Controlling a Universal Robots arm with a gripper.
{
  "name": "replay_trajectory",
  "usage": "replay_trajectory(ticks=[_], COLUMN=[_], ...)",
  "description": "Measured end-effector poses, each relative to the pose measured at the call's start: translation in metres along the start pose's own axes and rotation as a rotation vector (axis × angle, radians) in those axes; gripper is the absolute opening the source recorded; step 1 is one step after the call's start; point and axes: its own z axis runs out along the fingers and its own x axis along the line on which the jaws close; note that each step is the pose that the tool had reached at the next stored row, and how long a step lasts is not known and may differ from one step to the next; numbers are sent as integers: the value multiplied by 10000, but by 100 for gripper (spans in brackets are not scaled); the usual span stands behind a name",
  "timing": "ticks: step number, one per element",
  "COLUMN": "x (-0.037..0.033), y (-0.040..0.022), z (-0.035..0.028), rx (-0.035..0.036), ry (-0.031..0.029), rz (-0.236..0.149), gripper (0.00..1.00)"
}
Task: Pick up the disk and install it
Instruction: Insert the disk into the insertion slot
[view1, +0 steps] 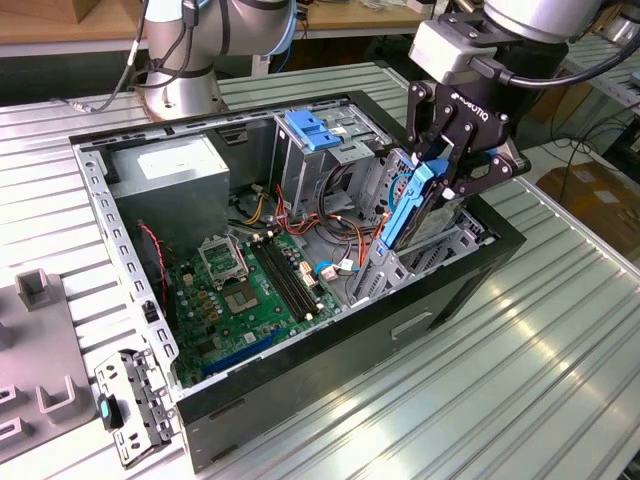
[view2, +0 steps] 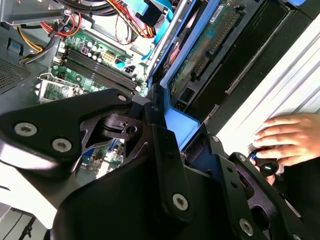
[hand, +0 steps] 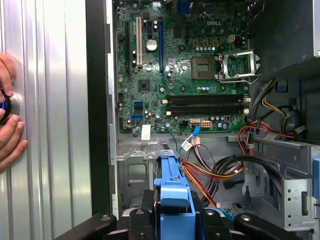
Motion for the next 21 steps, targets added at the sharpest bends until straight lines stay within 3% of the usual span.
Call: replay_trajectory(ticks=[9,10,12,14,20,21], x=[0,0,0,1,2,2], y=[0,0,0,-1,-1,-1], z=[5,8,11,51,168,187], rx=[0,1,0,4,25,26], ry=[-1,-4,-3,-3,-3,-4], rz=[0,0,0,-1,-1,0], gripper=[38,45,45,44,12,12])
